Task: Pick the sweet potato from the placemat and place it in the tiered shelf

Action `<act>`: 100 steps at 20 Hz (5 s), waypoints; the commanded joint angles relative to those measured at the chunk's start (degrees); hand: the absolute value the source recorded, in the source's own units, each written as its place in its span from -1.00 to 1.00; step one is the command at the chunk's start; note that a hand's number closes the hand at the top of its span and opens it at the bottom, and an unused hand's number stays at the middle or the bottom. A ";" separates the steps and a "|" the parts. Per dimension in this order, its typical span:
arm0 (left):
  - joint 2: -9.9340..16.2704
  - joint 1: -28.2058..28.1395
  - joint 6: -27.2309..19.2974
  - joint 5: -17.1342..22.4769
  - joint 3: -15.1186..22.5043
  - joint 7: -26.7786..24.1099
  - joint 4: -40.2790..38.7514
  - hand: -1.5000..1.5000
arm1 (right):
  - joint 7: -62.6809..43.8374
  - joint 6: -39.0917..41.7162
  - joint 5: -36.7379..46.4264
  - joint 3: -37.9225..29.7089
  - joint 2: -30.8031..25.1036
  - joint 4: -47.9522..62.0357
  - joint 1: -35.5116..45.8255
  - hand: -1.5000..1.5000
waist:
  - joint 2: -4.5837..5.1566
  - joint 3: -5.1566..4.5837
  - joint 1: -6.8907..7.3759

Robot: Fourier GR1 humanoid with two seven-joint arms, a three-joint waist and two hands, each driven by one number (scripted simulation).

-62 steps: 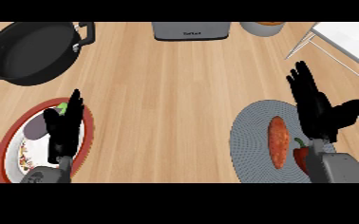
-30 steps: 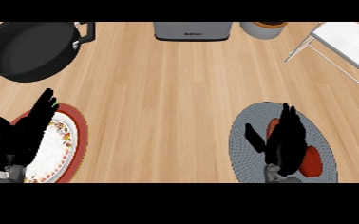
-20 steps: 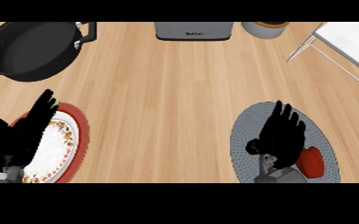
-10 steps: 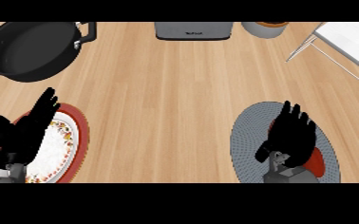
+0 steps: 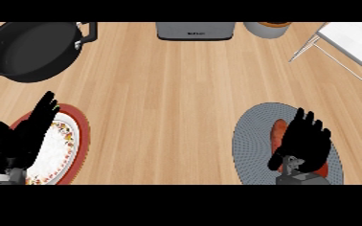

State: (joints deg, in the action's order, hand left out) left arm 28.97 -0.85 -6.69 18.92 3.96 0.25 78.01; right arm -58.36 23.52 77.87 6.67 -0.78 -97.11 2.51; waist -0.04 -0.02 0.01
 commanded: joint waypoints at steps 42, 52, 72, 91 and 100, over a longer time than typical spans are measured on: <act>-7.36 0.42 5.20 -9.87 -7.82 2.86 1.23 0.00 | 14.95 -7.72 -11.59 -19.16 -10.97 6.79 24.64 1.00 | 0.02 0.01 0.08; -6.75 -1.93 6.28 -9.77 -9.18 2.08 2.44 0.00 | 0.55 2.29 -20.43 -25.10 -8.07 -19.22 31.83 1.00 | -0.31 -0.02 -0.29; -9.36 0.57 5.83 -11.55 -9.05 6.38 4.42 0.00 | 1.48 13.08 -16.79 -31.68 -29.37 -5.27 51.83 1.00 | -0.03 -0.02 0.18; -9.63 1.92 8.92 -12.13 -11.83 6.17 2.26 0.00 | 13.21 -2.85 -13.84 -33.45 -40.76 21.87 52.32 1.00 | 0.08 0.00 0.38; -10.24 -0.07 10.69 -12.97 -12.68 1.78 0.40 0.00 | 21.16 -14.33 -15.90 -37.43 -44.35 36.60 47.64 1.00 | 0.17 0.01 0.43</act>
State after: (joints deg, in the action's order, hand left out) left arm 19.13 -0.59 3.28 6.57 -8.20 4.84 80.64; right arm -39.35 11.36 62.93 -29.71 -43.36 -65.31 51.51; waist 0.14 0.00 0.59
